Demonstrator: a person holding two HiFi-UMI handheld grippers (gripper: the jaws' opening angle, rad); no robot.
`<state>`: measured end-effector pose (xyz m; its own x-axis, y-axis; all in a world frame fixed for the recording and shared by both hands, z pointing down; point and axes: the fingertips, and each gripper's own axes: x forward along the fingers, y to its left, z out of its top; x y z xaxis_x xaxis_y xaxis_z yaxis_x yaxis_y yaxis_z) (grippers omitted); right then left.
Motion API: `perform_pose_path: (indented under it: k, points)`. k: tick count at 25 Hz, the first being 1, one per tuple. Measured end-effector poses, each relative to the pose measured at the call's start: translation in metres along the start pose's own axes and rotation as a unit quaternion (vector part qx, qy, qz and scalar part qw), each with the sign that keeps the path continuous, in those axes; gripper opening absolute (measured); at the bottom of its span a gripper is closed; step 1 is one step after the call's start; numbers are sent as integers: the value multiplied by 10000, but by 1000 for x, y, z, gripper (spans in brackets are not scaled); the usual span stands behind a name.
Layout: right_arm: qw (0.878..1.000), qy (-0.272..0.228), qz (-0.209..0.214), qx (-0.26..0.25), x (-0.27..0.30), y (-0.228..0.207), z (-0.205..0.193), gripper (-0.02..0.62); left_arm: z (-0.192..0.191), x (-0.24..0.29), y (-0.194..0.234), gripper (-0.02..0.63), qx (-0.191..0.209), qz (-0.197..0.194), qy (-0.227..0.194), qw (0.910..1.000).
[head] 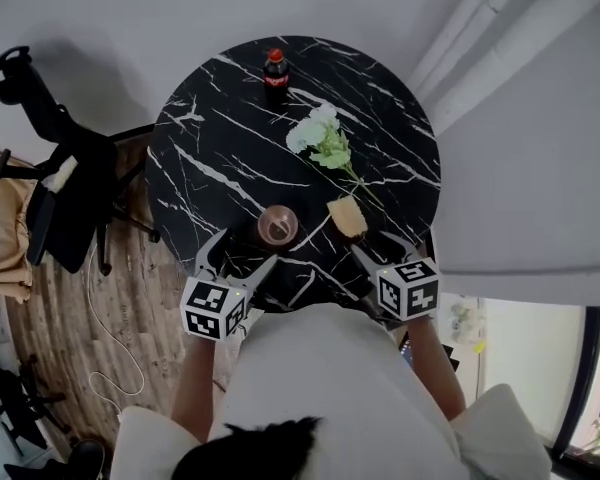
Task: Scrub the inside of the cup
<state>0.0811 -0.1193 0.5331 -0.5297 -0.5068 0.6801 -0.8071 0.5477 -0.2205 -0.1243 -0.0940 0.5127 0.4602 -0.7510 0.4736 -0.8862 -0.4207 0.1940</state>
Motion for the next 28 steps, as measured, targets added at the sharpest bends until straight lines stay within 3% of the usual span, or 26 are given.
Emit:
perform_pose_path:
  k: [4,9,11,12,14,17,21,28]
  points:
    - [9999,-77,68,-78,0,7,3,221,19,-15,3,402,-181,147,-352,9991]
    - [9989,-349,100,-295,-7,18,16,221,45,-27,-26,400,-280,-177,-814,9961]
    - [9976,-541,113,-415,-12,25,23,215,54,-32,-34,396,-168,-131,-957,9952]
    - [9968,-652,113,-449,-14,28,27,198,57,-35,-34,371,-108,-18,-1044,9945]
    - [9950,-868,95,-485,-18,34,33,110,61,-39,-27,194,-140,291,-1247,9917]
    - [9934,-981,76,-582,-21,42,37,84,56,-44,-18,153,-381,557,-1335,9888]
    - [9916,-1067,52,-723,-22,48,43,65,61,-55,-10,43,-505,761,-1507,9844]
    - [9852,-1497,46,-831,-25,59,56,39,72,-63,-9,9,-362,822,-1673,9818]
